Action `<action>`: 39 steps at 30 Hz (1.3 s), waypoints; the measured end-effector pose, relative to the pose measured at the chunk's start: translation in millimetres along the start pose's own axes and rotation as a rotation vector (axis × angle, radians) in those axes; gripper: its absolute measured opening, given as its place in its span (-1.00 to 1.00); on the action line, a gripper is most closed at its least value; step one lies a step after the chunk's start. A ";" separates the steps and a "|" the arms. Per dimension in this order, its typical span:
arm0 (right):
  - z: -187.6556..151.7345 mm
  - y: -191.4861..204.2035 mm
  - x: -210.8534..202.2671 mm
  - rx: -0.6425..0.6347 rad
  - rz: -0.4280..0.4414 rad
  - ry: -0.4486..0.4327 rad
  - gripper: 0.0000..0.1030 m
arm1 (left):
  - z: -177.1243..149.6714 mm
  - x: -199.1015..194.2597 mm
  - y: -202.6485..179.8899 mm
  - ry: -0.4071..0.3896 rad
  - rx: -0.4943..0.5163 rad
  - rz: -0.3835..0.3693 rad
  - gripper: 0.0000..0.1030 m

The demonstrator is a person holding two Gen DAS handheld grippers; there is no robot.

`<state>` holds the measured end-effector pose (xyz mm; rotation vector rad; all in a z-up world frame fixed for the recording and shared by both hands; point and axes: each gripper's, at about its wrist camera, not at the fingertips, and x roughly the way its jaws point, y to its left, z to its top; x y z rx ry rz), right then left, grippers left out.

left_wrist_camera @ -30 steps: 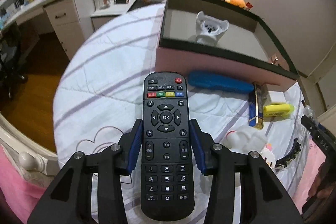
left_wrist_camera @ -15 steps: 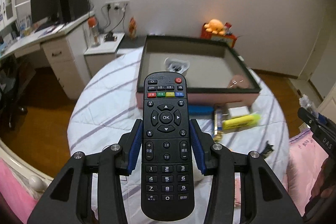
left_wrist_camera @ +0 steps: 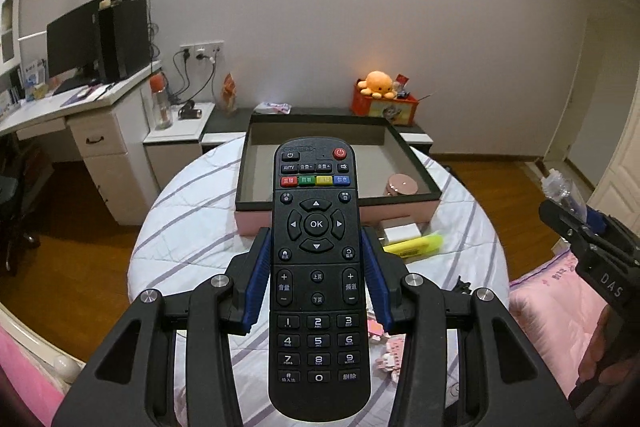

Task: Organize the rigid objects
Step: 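Carry the remote with the left tool while the right tool carries the glass bottle toward the box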

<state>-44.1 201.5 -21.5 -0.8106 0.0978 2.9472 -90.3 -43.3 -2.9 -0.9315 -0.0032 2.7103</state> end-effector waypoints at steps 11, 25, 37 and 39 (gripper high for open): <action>4.2 1.8 12.4 -0.011 0.006 0.011 0.03 | 8.9 15.7 4.1 0.016 -0.005 0.005 -0.14; 39.7 -9.2 108.0 -0.023 0.012 0.069 0.03 | 82.7 112.3 10.7 0.061 0.037 0.038 -0.14; 71.9 -5.6 216.8 -0.052 0.036 0.122 0.03 | 133.4 218.5 23.2 0.175 0.084 0.083 -0.14; 73.0 -2.8 228.6 -0.065 0.032 0.136 0.03 | 135.2 226.9 25.8 0.178 0.090 0.104 -0.14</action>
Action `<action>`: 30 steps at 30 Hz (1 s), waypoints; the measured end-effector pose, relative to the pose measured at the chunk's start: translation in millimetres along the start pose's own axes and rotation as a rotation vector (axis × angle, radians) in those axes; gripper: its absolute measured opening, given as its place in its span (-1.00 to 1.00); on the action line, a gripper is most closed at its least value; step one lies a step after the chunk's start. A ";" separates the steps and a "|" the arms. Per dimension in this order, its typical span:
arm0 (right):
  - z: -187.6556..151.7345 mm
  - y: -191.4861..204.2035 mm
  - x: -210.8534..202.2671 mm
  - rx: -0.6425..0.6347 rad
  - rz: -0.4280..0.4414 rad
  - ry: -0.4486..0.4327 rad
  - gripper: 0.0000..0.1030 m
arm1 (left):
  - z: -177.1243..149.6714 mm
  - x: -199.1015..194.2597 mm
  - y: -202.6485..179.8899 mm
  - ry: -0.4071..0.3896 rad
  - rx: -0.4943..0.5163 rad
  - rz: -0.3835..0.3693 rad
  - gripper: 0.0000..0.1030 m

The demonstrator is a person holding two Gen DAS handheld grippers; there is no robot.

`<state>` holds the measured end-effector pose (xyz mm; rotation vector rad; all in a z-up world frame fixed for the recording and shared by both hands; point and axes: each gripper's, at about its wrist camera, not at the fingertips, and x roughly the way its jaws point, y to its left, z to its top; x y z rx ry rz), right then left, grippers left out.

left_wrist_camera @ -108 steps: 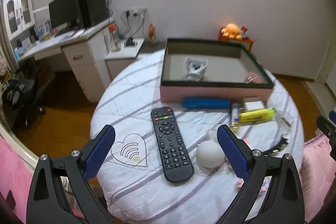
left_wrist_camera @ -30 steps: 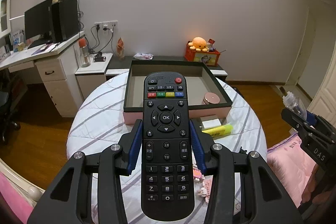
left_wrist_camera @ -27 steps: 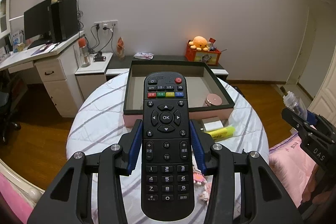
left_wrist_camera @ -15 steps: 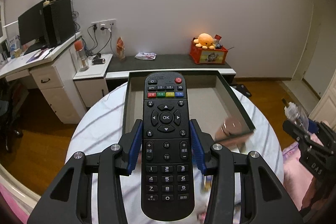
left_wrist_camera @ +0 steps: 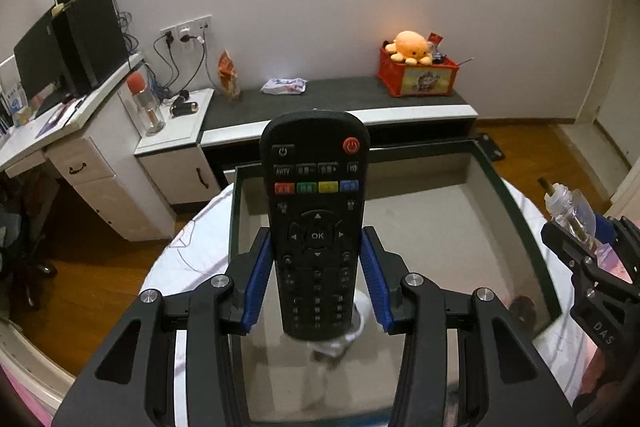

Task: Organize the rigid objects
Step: 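Carry the remote with the left tool while the right tool carries the glass bottle toward the box, then release the remote into the box with the left tool while the right tool releases the bottle there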

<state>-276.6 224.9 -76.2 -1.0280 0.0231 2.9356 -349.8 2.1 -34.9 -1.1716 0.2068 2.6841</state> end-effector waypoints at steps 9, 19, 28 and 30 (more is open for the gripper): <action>-0.4 2.5 10.1 -0.012 0.056 0.029 0.04 | -3.3 25.4 0.8 0.063 0.035 0.049 0.76; 1.8 2.2 11.0 -0.016 0.043 0.040 0.06 | -8.4 28.6 1.5 0.085 0.038 0.043 0.76; 0.3 8.3 -0.3 -0.039 0.039 0.056 0.06 | -13.8 11.6 -1.1 0.071 0.039 0.037 0.73; -0.9 8.4 -9.1 -0.038 0.036 0.050 0.06 | -17.7 2.5 -0.4 0.068 0.032 0.031 0.73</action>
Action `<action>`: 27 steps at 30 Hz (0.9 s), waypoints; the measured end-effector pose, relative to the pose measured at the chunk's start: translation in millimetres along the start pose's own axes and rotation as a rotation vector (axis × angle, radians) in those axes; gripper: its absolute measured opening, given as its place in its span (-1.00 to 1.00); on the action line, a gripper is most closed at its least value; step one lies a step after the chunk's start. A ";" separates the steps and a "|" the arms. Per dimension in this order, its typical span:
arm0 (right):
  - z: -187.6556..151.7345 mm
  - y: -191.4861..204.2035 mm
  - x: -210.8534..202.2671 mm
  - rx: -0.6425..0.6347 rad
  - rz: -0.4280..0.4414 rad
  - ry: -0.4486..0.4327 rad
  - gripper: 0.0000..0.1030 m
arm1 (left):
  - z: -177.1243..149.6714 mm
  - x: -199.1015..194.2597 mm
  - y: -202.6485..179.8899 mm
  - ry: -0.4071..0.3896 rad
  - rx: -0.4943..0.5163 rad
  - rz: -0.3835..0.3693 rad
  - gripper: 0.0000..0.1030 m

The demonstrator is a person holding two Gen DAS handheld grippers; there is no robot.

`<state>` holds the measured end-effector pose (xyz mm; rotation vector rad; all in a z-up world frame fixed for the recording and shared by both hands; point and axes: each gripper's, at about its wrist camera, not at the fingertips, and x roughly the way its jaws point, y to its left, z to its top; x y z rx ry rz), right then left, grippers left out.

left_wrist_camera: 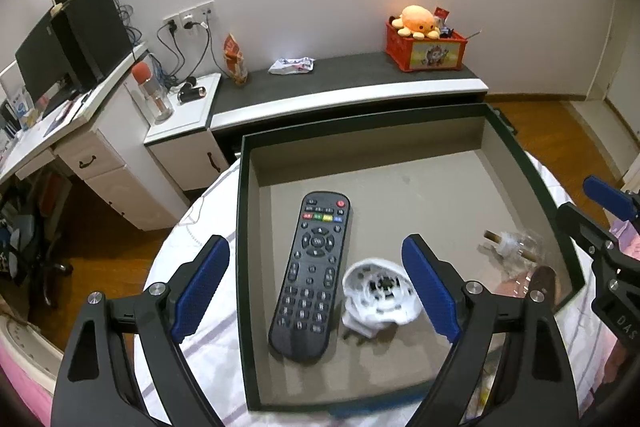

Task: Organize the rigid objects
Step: 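Release the remote into the box with the left tool while the right tool releases the bottle there, then withdraw both open tools from the box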

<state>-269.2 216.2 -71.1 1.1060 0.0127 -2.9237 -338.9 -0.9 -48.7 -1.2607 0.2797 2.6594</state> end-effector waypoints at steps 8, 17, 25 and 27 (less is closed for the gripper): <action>-12.4 4.7 -60.7 0.003 -0.046 -0.046 0.06 | -34.0 -55.5 -4.3 -0.026 -0.027 -0.032 0.73; -49.8 19.6 -139.2 -0.039 -0.124 -0.100 0.43 | -84.7 -130.7 -15.1 -0.092 -0.014 -0.041 0.75; -88.7 28.1 -189.0 -0.039 -0.119 -0.128 0.49 | -138.3 -177.1 -22.4 -0.136 -0.016 -0.022 0.76; -97.9 30.5 -197.9 -0.037 -0.119 -0.139 0.54 | -149.1 -184.0 -24.2 -0.151 -0.012 -0.018 0.78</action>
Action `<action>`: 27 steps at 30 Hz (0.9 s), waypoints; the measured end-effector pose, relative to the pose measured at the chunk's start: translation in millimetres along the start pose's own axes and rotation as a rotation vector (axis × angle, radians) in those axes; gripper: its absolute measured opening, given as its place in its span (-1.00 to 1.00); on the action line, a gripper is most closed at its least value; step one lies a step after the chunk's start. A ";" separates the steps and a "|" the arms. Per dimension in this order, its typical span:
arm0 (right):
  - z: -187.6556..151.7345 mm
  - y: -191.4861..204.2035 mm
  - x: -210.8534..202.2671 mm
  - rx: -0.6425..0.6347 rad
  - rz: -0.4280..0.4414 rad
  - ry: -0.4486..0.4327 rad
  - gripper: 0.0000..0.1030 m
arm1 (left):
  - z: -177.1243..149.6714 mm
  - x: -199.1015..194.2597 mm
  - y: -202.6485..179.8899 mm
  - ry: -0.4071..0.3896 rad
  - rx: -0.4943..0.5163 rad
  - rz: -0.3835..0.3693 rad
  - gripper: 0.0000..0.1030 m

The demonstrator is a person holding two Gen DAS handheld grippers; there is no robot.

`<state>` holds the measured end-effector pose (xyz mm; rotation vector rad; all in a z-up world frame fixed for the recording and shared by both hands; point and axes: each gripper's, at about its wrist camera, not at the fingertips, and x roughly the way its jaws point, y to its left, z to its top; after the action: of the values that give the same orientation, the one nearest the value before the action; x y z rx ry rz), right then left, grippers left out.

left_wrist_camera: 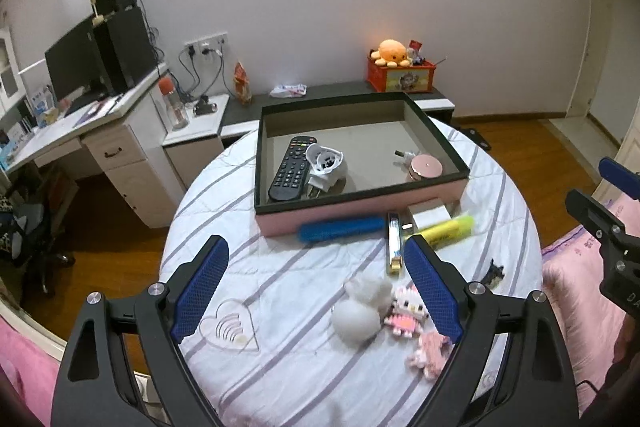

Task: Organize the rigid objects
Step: 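Withdraw both open tools from the box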

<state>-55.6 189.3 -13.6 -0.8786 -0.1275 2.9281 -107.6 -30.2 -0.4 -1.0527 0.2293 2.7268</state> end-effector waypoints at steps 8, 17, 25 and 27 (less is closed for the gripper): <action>-29.3 4.0 -20.8 0.029 0.003 -0.007 0.55 | -32.6 -15.9 -5.4 -0.011 0.000 -0.005 0.88; -31.5 -6.6 -22.7 0.073 0.031 -0.008 0.55 | -38.7 -13.9 -4.9 0.023 -0.032 -0.019 0.88; -32.9 -10.6 -13.7 0.099 0.159 0.020 0.55 | -37.1 -7.3 -13.2 0.046 -0.004 -0.005 0.88; -34.7 -10.3 -9.4 0.086 0.155 0.033 0.55 | -37.2 -4.6 -15.7 0.054 0.001 -0.017 0.88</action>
<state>-28.1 200.5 -36.3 -0.9643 0.0709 3.0317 -76.4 -23.8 -25.7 -1.1243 0.2296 2.6855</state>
